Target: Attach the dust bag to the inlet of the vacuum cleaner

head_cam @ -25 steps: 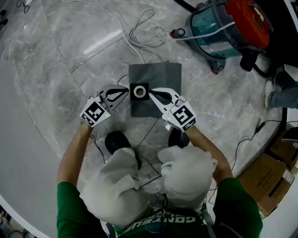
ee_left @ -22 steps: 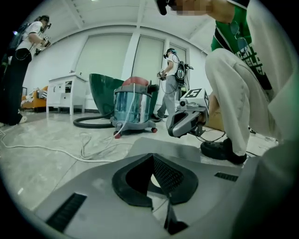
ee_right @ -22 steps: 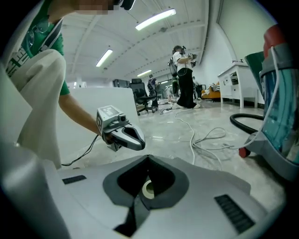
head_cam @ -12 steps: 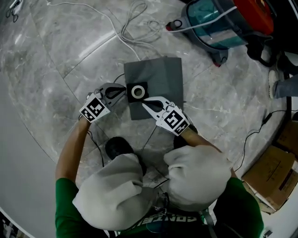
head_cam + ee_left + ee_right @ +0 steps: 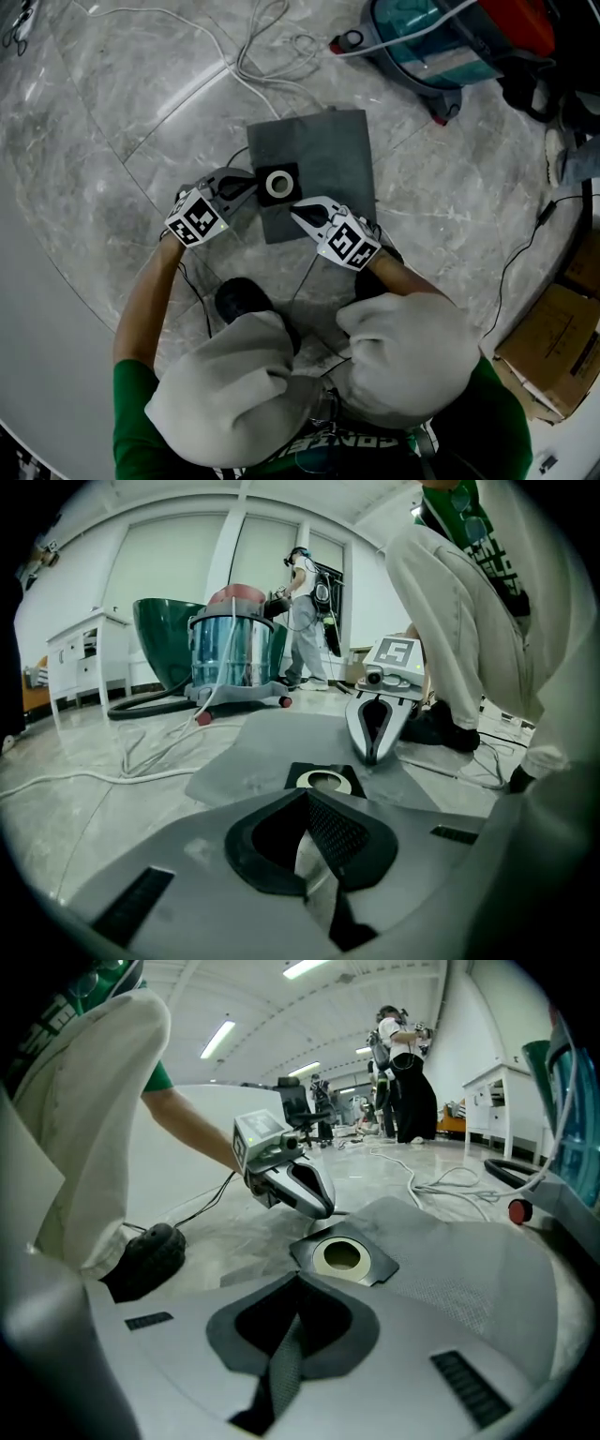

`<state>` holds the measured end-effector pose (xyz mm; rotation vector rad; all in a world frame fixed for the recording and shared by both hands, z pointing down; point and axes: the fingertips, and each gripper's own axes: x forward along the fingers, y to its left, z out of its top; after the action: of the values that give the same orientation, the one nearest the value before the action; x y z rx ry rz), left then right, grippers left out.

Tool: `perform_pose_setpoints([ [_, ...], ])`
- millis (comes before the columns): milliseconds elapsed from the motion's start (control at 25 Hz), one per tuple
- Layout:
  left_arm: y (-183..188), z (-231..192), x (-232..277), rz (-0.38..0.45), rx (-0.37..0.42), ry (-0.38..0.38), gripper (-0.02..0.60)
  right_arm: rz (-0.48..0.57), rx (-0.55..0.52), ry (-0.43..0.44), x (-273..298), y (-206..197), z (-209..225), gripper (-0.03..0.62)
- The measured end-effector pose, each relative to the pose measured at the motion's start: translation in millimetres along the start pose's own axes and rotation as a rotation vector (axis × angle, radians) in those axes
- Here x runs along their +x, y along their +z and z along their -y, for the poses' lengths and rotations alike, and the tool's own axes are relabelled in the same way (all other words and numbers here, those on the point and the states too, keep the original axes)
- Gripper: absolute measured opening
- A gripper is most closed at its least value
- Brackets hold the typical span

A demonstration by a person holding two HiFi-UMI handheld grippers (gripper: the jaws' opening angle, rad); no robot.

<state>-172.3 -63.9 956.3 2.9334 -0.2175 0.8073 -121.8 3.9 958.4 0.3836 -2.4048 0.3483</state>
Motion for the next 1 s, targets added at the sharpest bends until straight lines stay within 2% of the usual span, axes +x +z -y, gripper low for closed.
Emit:
perform_pose_setpoints([
  [160,-5.8,-1.3,6.8,-0.045,0.058,-0.008,0.005,-0.013,-0.072,0.002,-6.0,-7.1,7.3,0.008],
  [320,-5.5,-4.5,11.7,-0.082,0.134,-0.024,0.006,-0.005,-0.057,-0.015,-17.0,-14.0,29.2,0.008],
  [520,-12.8,-9.8,11.4,-0.123,0.19,-0.05,0.006,0.011,-0.036,-0.033,-21.3,-13.9,40.4,0.008],
  [600,-16.2,-11.5,9.7,-0.134,0.204,-0.064,0.011,0.012,-0.041,-0.035,-20.2,-14.0,40.3,0.008],
  [760,-23.8,-14.3,9.9,-0.158,0.22,-0.077,0.072,0.002,-0.018,-0.048,-21.3,-15.4,43.4,0.008],
  [1000,-25.2,-14.9,17.7,-0.169,0.225,-0.076,0.075,0.006,0.001,-0.06,-24.2,-11.5,45.2,0.008],
])
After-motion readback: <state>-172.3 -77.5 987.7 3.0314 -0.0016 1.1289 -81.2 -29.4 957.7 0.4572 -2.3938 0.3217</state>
